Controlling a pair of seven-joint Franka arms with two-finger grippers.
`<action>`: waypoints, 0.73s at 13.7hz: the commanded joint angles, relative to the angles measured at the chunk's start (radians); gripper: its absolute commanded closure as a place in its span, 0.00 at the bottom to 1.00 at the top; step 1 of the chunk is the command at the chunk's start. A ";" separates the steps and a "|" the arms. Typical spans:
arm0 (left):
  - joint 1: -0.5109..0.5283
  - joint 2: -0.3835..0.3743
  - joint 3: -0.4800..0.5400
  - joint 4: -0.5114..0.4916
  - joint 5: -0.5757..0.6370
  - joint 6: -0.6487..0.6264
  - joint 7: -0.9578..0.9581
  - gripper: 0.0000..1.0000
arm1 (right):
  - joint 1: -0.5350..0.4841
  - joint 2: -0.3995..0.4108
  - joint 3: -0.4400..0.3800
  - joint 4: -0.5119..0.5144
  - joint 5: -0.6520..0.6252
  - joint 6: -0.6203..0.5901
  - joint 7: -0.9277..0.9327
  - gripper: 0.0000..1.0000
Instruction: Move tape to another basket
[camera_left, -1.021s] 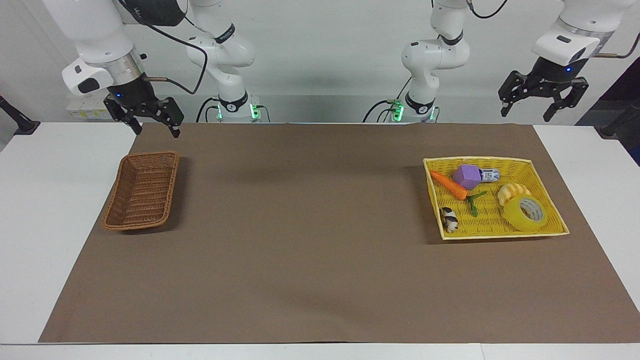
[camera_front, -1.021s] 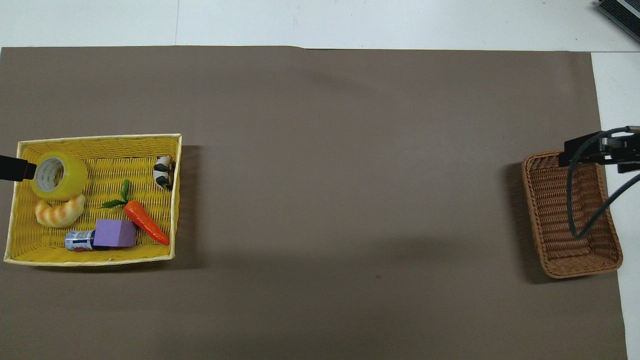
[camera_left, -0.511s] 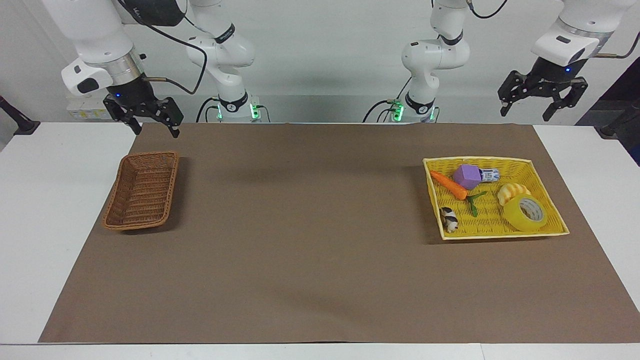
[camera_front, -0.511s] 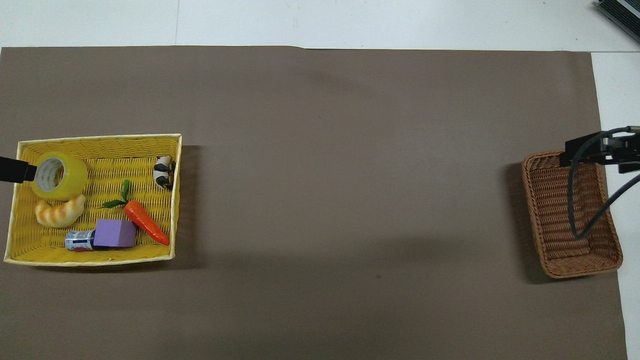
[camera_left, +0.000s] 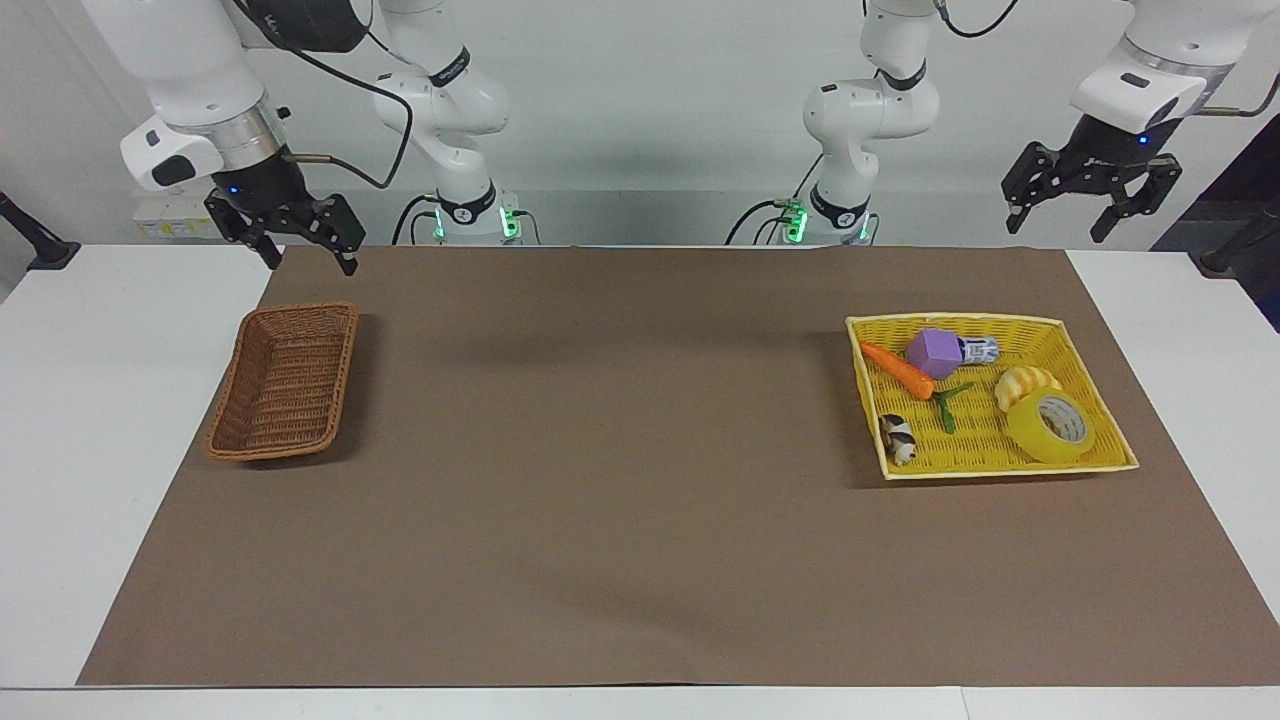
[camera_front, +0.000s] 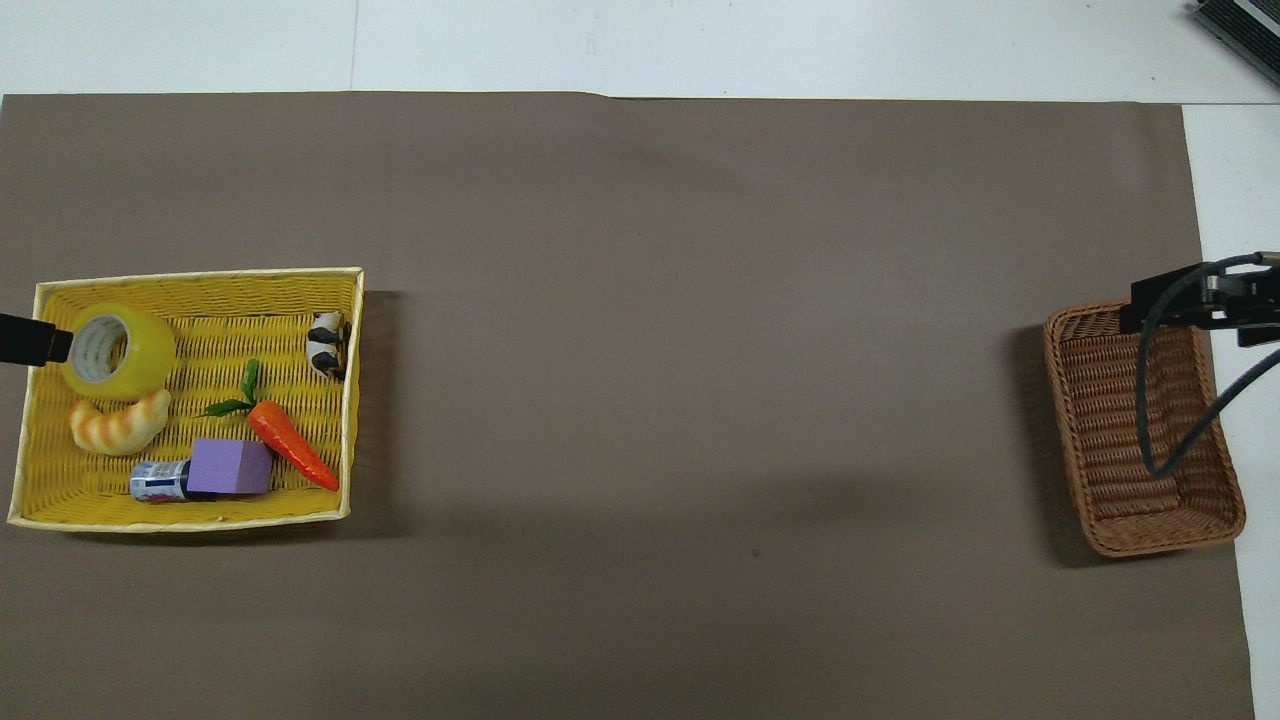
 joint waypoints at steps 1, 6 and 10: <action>0.023 -0.015 -0.004 -0.048 0.004 0.061 0.021 0.00 | -0.011 -0.022 0.004 -0.024 0.000 0.005 -0.023 0.00; 0.138 0.009 -0.004 -0.140 0.004 0.210 0.176 0.00 | -0.011 -0.022 0.003 -0.024 0.000 0.005 -0.023 0.00; 0.201 0.084 -0.004 -0.167 0.002 0.334 0.212 0.00 | -0.011 -0.022 0.003 -0.022 0.000 0.002 -0.021 0.00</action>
